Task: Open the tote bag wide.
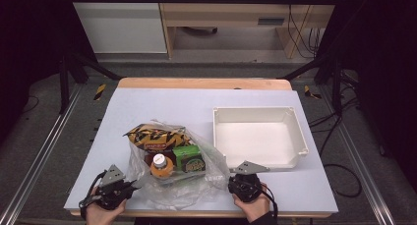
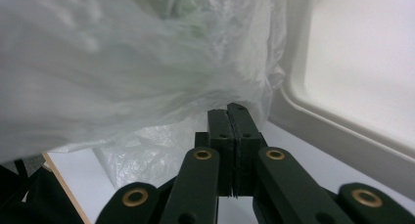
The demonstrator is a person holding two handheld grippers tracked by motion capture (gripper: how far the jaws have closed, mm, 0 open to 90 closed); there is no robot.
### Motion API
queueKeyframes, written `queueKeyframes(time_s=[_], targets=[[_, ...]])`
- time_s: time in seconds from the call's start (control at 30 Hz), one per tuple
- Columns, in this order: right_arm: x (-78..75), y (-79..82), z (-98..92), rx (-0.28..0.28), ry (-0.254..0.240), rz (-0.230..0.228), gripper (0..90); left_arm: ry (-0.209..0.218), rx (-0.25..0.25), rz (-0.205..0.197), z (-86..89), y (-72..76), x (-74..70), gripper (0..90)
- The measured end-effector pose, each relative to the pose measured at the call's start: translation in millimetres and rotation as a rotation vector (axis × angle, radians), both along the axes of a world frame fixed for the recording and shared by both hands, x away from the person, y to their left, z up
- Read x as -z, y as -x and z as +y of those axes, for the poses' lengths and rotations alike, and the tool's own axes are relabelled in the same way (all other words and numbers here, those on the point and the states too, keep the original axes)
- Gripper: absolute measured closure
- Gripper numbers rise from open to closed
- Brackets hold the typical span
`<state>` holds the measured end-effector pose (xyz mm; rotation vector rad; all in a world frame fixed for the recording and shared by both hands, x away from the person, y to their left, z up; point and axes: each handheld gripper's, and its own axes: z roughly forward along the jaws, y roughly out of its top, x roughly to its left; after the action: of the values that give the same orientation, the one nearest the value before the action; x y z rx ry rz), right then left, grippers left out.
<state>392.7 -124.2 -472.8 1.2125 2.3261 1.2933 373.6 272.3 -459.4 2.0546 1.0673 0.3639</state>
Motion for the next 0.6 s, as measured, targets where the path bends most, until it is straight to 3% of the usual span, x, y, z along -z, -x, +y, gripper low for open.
queueKeyframes(time_s=[0.1,0.13,0.17,0.2,0.27,0.43,0.5,0.57,0.6], targets=[[-3.2,2.0,-4.3,-0.010,-0.018,-0.032,78.0,0.008,0.000,-0.008,-0.5,1.1,0.3,89.7],[-8.9,6.1,-11.6,-0.006,-0.037,-0.065,72.6,0.002,0.003,-0.011,-0.4,1.5,0.2,89.8],[-8.9,6.1,-11.6,-0.006,-0.037,-0.065,72.6,0.001,0.005,-0.011,-0.5,1.6,0.3,89.8],[-16.3,11.1,-21.0,0.007,-0.066,-0.112,67.8,0.003,0.004,-0.014,-0.4,1.7,0.1,89.8],[-20.4,13.1,-26.2,0.011,-0.082,-0.133,66.0,0.004,0.005,-0.015,-0.3,1.8,0.0,89.7],[-46.5,21.0,-46.4,0.045,-0.149,-0.223,58.1,0.000,0.004,-0.017,-0.5,1.8,-0.1,89.7],[-65.5,23.2,-51.6,0.055,-0.184,-0.276,54.7,-0.002,0.004,-0.020,-0.7,1.9,-0.1,89.7],[-79.4,21.9,-52.2,0.055,-0.189,-0.311,54.4,-0.002,0.004,-0.021,-0.6,2.2,-0.2,89.7],[-79.4,21.9,-52.2,0.055,-0.189,-0.311,54.4,-0.002,0.004,-0.021,-0.6,2.2,-0.2,89.7]])
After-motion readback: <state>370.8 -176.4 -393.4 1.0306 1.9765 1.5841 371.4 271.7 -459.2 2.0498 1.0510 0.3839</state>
